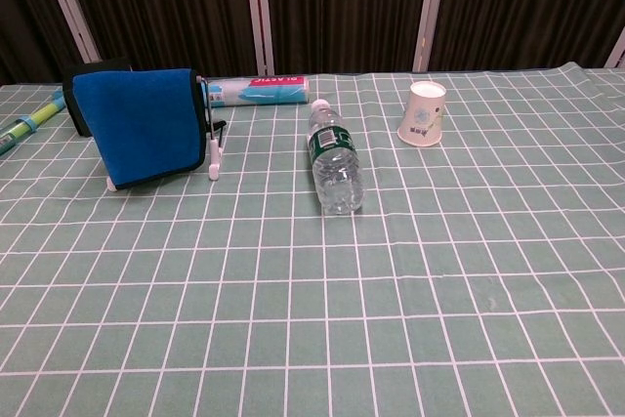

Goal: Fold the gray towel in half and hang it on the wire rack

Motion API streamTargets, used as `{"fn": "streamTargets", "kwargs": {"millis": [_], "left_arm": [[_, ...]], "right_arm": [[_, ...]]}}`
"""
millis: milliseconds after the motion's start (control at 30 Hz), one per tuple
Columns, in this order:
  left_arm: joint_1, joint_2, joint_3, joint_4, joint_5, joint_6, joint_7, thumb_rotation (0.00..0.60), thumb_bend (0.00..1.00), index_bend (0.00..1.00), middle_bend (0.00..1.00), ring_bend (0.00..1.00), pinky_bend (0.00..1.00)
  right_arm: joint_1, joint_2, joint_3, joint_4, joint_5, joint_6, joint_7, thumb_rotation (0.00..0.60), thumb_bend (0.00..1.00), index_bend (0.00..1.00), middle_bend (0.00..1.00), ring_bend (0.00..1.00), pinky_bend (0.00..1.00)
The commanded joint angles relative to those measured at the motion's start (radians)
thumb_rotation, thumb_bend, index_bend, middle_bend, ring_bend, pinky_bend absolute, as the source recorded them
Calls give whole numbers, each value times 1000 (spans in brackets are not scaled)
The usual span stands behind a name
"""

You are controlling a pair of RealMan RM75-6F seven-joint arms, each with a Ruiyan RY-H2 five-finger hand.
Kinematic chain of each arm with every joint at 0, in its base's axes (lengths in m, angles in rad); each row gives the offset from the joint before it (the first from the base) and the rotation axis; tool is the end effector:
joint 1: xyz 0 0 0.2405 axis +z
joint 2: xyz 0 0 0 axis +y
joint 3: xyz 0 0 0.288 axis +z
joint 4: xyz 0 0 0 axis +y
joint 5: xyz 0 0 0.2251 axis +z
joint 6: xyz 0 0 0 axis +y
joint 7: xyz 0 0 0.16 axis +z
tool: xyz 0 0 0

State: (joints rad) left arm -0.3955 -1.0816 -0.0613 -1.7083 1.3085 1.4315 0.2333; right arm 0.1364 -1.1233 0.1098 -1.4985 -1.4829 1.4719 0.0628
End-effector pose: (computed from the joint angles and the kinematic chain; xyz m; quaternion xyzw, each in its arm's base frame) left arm -0.2798 0.2990 0.1665 -0.6363 -0.3002 -0.3847 0.5975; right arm -0.3547 -0.2343 0.1799 0.5915 -0.3493 0.4055 0.6030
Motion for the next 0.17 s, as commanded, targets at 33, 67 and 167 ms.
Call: {"fn": "streamTargets", "kwargs": {"millis": [33, 67, 167], "left_arm": [[69, 18, 47, -23, 74, 81, -19, 600, 138, 0, 0, 0, 0], [84, 18, 54, -26, 91, 95, -31, 600, 139, 0, 0, 0, 0], [105, 16, 61, -22, 111, 106, -47, 600, 137, 0, 0, 0, 0]], "right_arm": [[-2, 4, -2, -2, -7, 5, 6, 600, 0, 0, 0, 0, 0], [-3, 6, -3, -5, -11, 7, 9, 600, 0, 0, 0, 0, 0], [-4, 11, -4, -11, -16, 12, 16, 600, 0, 0, 0, 0, 0]]}}
